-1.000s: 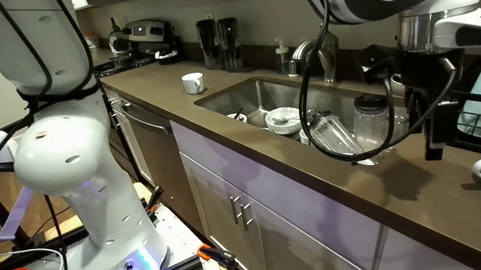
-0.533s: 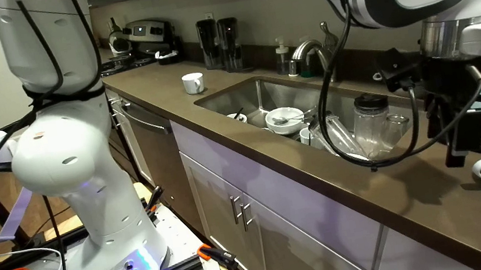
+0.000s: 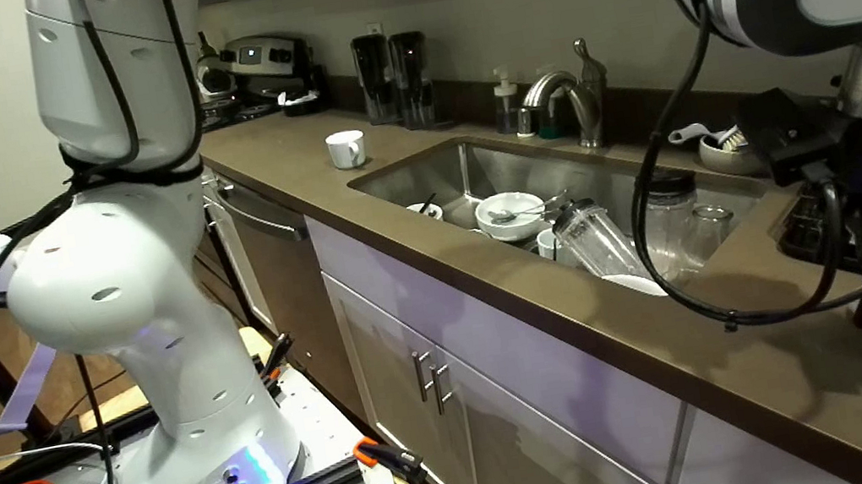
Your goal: Pour the water out of the cup on the right into the sink then place it to the left of the sink
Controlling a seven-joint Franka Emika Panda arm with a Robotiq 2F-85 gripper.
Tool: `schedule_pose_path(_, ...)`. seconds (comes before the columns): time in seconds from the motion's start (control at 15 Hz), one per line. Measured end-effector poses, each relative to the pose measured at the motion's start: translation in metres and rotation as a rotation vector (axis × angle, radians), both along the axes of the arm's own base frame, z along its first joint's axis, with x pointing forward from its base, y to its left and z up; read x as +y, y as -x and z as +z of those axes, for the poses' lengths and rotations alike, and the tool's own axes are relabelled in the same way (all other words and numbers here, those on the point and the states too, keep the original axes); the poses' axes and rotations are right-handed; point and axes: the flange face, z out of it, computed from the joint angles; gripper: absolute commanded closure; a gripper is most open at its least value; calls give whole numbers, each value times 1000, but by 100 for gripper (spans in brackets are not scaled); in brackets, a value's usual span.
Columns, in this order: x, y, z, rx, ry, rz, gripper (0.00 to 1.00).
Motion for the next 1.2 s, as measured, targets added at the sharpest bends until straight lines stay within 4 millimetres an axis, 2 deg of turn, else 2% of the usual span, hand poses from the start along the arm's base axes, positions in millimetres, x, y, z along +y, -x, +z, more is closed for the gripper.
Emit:
schedule_pose_path(0.33,-5,-10,-8,16,-7,11,0)
schedule_pose_path(0.6,-5,-10,-9,17,-7,11,0)
schedule_pose_path(1.2,5,-22,-16,13,-11,36,0)
